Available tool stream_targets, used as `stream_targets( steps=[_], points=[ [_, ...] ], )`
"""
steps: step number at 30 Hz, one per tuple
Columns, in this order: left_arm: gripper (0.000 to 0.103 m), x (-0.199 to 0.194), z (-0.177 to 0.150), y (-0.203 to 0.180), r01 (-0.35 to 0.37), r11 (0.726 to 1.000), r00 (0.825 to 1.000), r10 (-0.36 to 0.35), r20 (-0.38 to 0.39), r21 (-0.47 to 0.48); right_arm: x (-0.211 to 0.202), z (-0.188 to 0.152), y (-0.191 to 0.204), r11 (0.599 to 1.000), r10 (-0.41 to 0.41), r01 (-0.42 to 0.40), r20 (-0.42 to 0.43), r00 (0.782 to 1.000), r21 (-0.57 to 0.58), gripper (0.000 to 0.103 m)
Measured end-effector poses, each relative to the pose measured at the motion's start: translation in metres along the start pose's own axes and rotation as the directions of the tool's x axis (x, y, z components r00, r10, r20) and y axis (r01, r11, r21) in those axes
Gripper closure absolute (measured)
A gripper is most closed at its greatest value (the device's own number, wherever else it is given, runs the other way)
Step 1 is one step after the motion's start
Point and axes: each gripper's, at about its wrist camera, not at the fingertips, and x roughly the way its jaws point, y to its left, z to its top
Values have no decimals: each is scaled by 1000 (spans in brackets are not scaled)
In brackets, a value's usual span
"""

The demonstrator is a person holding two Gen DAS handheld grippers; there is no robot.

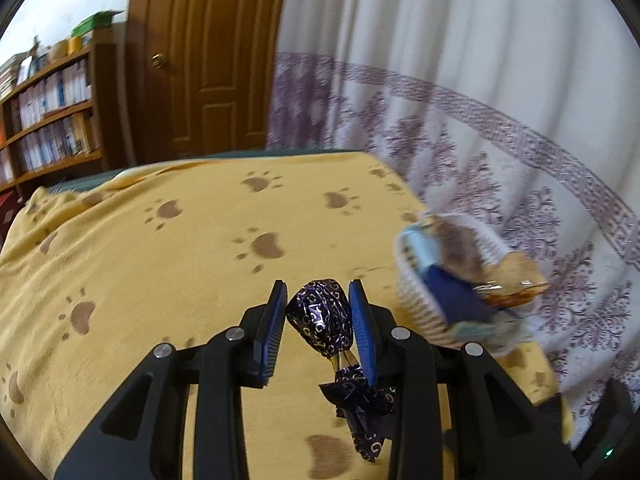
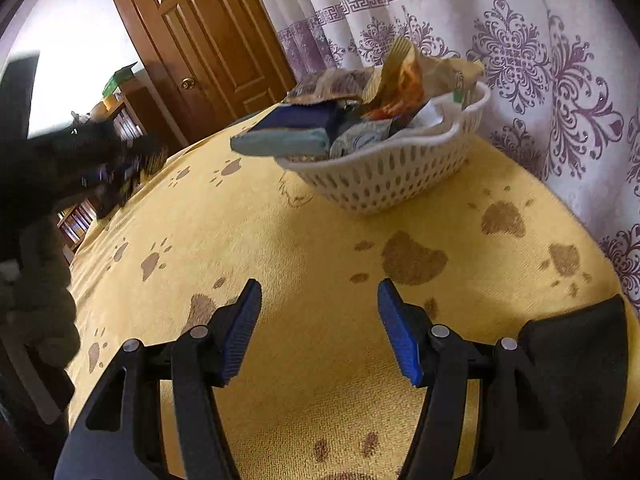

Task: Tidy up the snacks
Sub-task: 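Carry the purple wrapped candy with the left gripper into the basket and release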

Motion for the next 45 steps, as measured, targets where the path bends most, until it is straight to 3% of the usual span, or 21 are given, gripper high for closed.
stream_targets(
  steps=[10,21,23,24,25,26,34,38,45],
  points=[
    [70,10,20,-62,199,974,980,-196,-42,108,-6,1,-12,998,25,-26,34,999,53,41],
    [70,43,31,-103,257,949,965,-240,-108,184,-12,0,-12,998,43,-46,64,997,42,41],
    [64,49,33,-106,257,950,965,-240,-107,179,-12,0,-14,998,47,-50,64,997,48,41],
    [56,51,34,-106,253,951,966,-237,-106,176,-12,1,-14,997,50,-53,63,997,50,41],
    [37,52,35,-106,247,954,967,-233,-100,171,-11,1,-15,997,52,-56,62,997,51,41],
    [33,52,35,-104,238,957,970,-227,-85,164,-11,1,-15,997,54,-57,62,997,50,41],
    [33,44,30,-95,196,964,980,-188,-63,180,-10,2,-14,997,57,-60,59,997,55,40],
    [19,41,25,-93,149,969,989,-143,-48,195,-10,2,-15,997,49,-53,60,997,58,37],
    [15,32,19,-85,80,974,997,-79,-14,212,-10,2,-13,998,30,-33,62,998,52,35]
  ],
)
